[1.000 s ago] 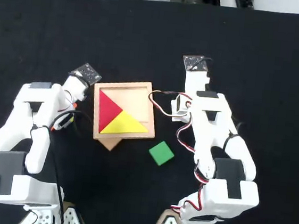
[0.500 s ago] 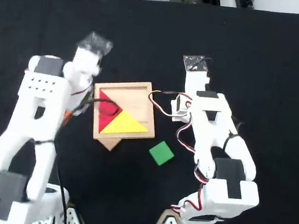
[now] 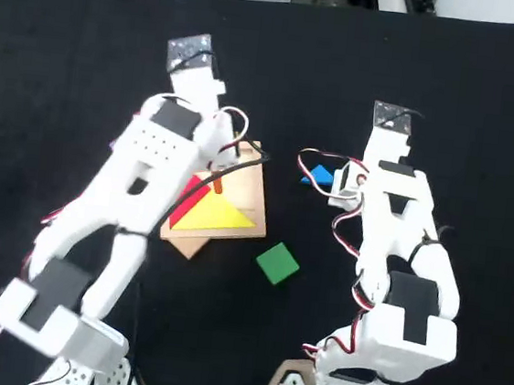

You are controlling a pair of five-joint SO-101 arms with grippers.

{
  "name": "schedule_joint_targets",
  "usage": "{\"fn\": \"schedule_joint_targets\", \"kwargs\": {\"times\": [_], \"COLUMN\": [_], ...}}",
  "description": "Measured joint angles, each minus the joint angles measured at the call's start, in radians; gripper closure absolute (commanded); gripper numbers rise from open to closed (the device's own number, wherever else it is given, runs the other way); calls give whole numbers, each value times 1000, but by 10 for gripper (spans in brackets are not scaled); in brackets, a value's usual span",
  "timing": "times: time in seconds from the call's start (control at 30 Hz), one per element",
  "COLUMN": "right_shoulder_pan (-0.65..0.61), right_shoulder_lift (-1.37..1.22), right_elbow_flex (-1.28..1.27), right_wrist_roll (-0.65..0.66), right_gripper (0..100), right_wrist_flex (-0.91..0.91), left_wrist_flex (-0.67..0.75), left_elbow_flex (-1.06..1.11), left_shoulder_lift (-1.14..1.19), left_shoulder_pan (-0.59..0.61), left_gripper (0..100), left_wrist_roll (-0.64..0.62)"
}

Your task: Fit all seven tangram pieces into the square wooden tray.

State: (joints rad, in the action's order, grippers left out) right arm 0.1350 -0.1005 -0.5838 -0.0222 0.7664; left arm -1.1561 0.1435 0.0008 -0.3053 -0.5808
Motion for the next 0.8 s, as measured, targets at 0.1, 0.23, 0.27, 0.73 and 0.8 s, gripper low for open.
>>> {"fn": "schedule_joint_targets", "kwargs": {"times": [0.1, 0.23, 0.27, 0.73, 0.8], "right_shoulder_pan": [-2, -2, -2, 28, 28], "right_shoulder_lift": [0, 0, 0, 0, 0], "right_elbow_flex": [0, 0, 0, 0, 0], "right_wrist_roll": [2, 2, 2, 0, 0], "right_gripper": [987, 987, 987, 987, 987], "right_wrist_flex": [0, -23, -25, -25, -25], "left_wrist_flex": [46, 101, 126, 238, 238], "left_elbow_flex": [2, 2, 2, -23, -29], "left_shoulder_lift": [100, 157, 166, 322, 322], "left_shoulder_pan": [-26, -72, -84, -141, -141], "left_gripper": [939, 942, 942, 937, 937], "left_wrist_roll": [-40, -86, -92, -150, -146]}}
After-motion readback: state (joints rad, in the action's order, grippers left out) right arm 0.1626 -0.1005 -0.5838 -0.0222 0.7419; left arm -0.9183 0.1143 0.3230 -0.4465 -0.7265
